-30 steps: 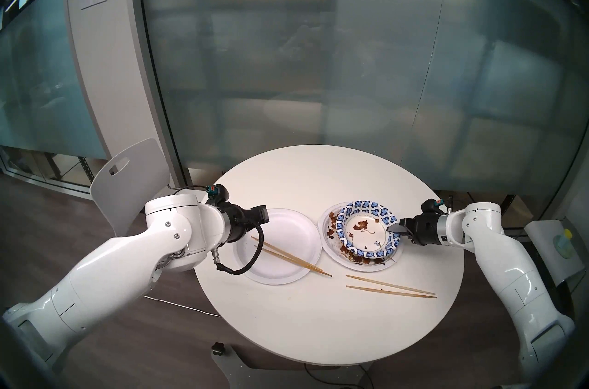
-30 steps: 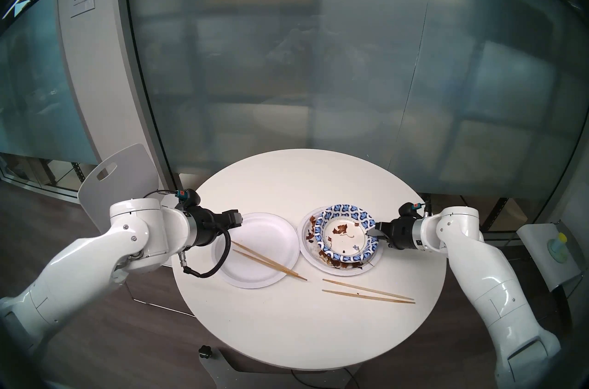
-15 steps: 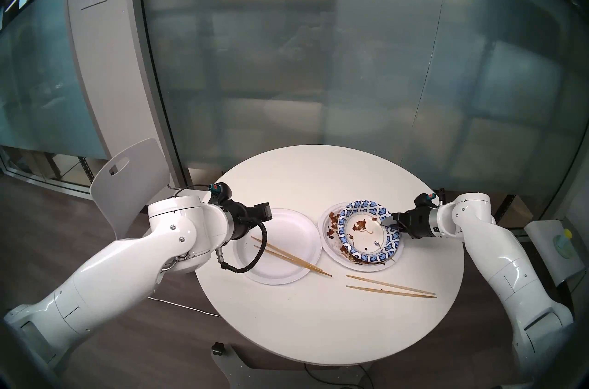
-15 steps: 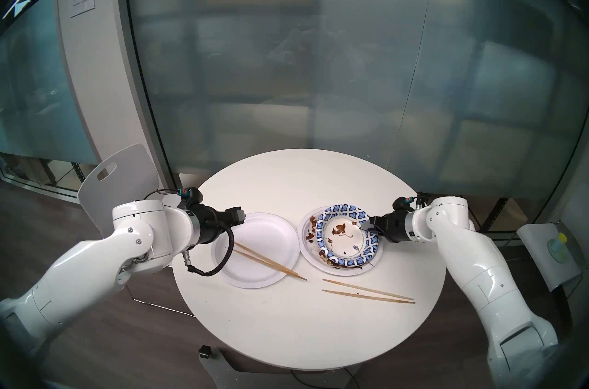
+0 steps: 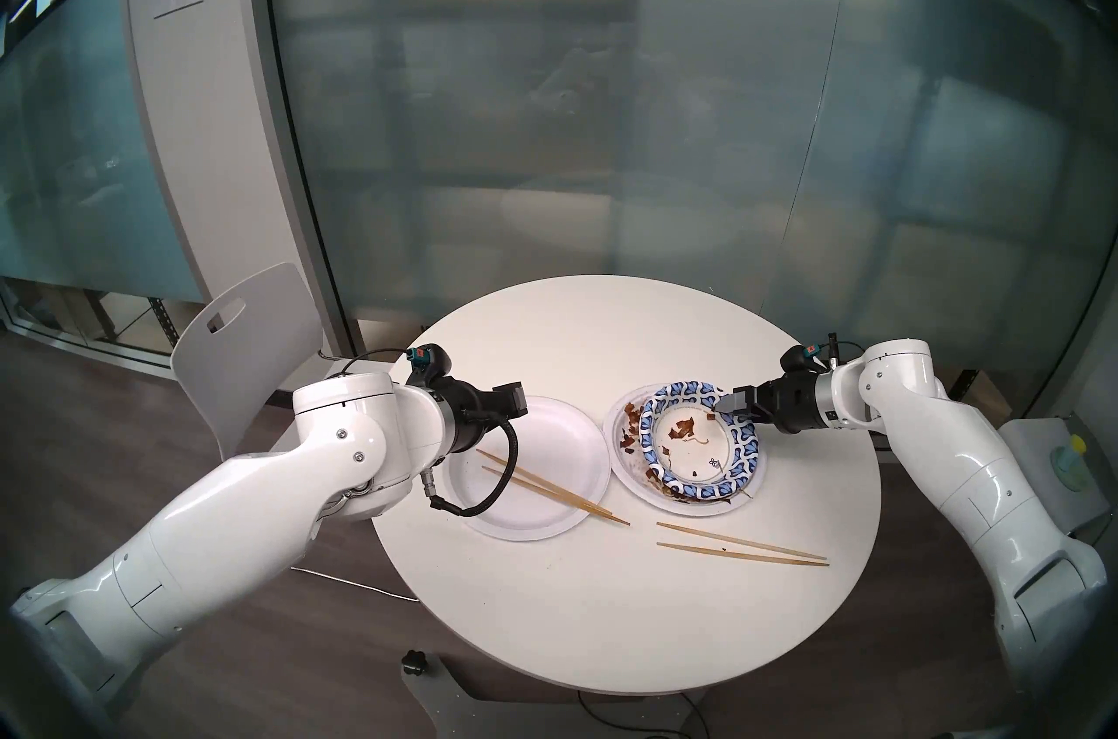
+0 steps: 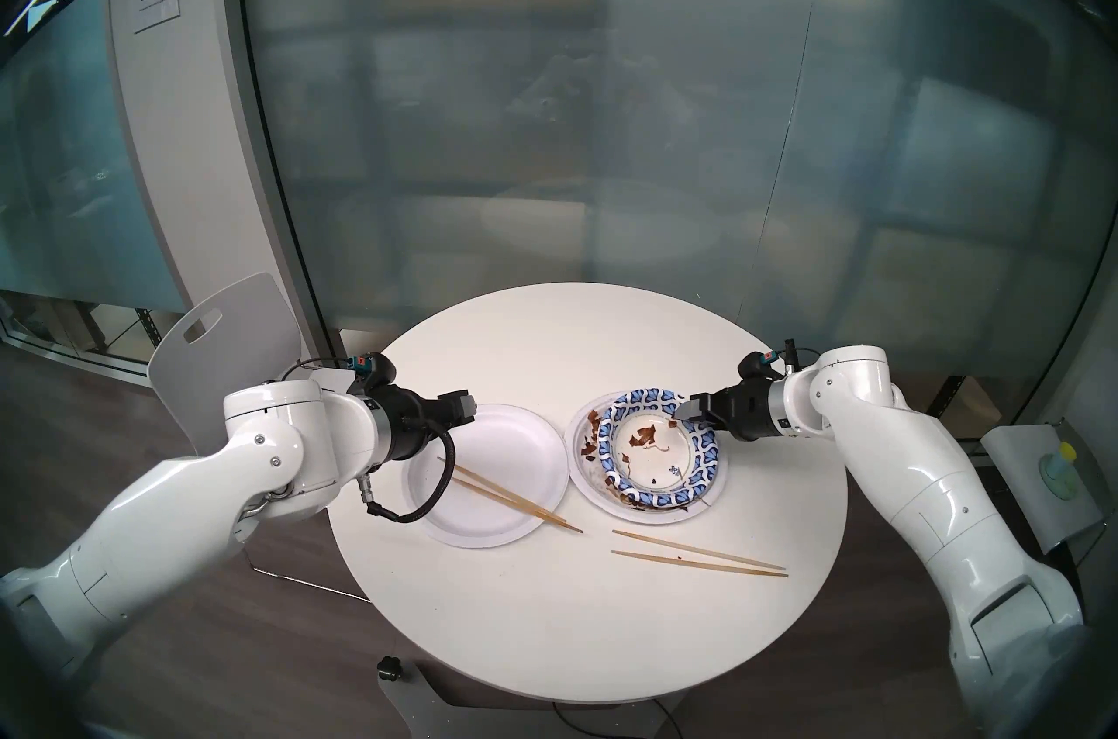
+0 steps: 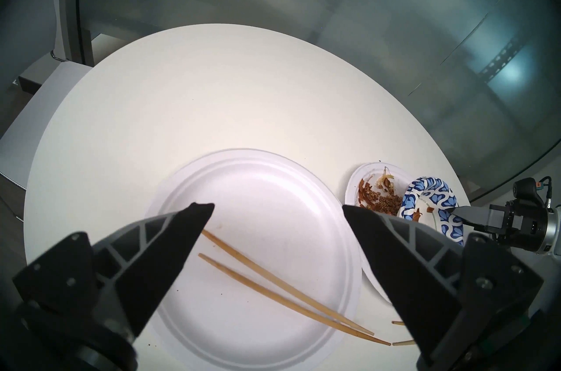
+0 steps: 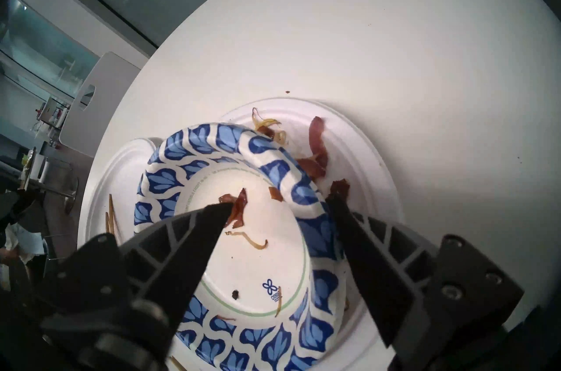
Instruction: Stack the plates into one stack
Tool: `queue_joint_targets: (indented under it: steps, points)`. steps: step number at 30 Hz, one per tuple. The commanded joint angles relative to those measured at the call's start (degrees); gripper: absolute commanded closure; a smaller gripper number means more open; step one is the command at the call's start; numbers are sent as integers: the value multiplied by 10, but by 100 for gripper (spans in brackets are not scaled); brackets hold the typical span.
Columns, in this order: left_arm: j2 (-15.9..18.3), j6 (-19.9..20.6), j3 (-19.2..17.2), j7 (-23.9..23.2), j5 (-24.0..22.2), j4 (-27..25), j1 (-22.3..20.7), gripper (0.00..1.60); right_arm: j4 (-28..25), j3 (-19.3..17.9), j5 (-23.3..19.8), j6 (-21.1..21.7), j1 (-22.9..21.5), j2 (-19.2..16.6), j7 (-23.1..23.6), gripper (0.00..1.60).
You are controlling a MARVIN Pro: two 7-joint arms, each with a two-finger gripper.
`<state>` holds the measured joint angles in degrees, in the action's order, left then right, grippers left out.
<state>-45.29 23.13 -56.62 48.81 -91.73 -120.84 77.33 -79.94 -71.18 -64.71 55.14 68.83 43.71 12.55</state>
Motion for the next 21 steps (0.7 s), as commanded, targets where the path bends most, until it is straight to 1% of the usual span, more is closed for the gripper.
queue_joint_targets:
  steps: [1, 3, 4, 5, 6, 8, 9, 10, 12, 13, 15, 16, 17, 19, 20, 21]
  points:
    - [-7, 2, 0, -1, 4, -3, -13, 0, -29, -1, -6, -1, -7, -63, 13, 16]
    - [-8, 2, 1, -1, 4, -3, -14, 0, -34, -3, -4, -1, -1, -72, 12, 13]
    - [-9, 2, 1, 0, 4, -3, -14, 0, -39, 5, -13, -1, 0, -88, 15, 11]
    - [-9, 2, 2, 0, 5, -3, -14, 0, -39, -8, -2, -1, 5, -79, 14, 9]
    - [-9, 2, 2, 0, 5, -3, -15, 0, -48, 1, -5, -1, 7, -96, 14, 9]
    - [-10, 1, 3, 0, 6, -3, -15, 0, -61, -10, -5, -1, 17, -103, 19, 6]
    - [-11, 1, 3, 0, 6, -3, -15, 0, -70, -6, -12, -1, 20, -116, 21, 6]
    - [-11, 1, 4, 0, 6, -3, -15, 0, -77, -22, 0, -1, 31, -109, 21, 6]
    - [-12, 1, 5, 1, 7, -4, -16, 0, -102, -14, -10, -1, 44, -138, 25, 6]
    - [-12, 1, 5, 1, 7, -5, -16, 0, -100, -28, 2, -1, 50, -126, 28, 6]
    - [-14, 1, 6, 1, 8, -5, -17, 0, -125, -26, -7, -1, 67, -148, 38, 5]
    - [-16, 0, 7, 1, 8, -5, -18, 0, -124, -27, -5, -1, 70, -146, 47, 5]
    - [-17, 0, 7, 2, 9, -6, -18, 0, -141, -28, -12, -1, 83, -160, 48, 6]
    - [-19, -1, 9, 2, 9, -8, -18, 0, -153, -30, -14, -1, 98, -168, 57, 8]
    - [-20, -1, 10, 2, 10, -9, -18, 0, -179, -31, -23, -1, 114, -189, 56, 8]
    - [-21, -1, 12, 2, 11, -8, -18, 0, -175, -35, -19, -1, 119, -185, 66, 8]
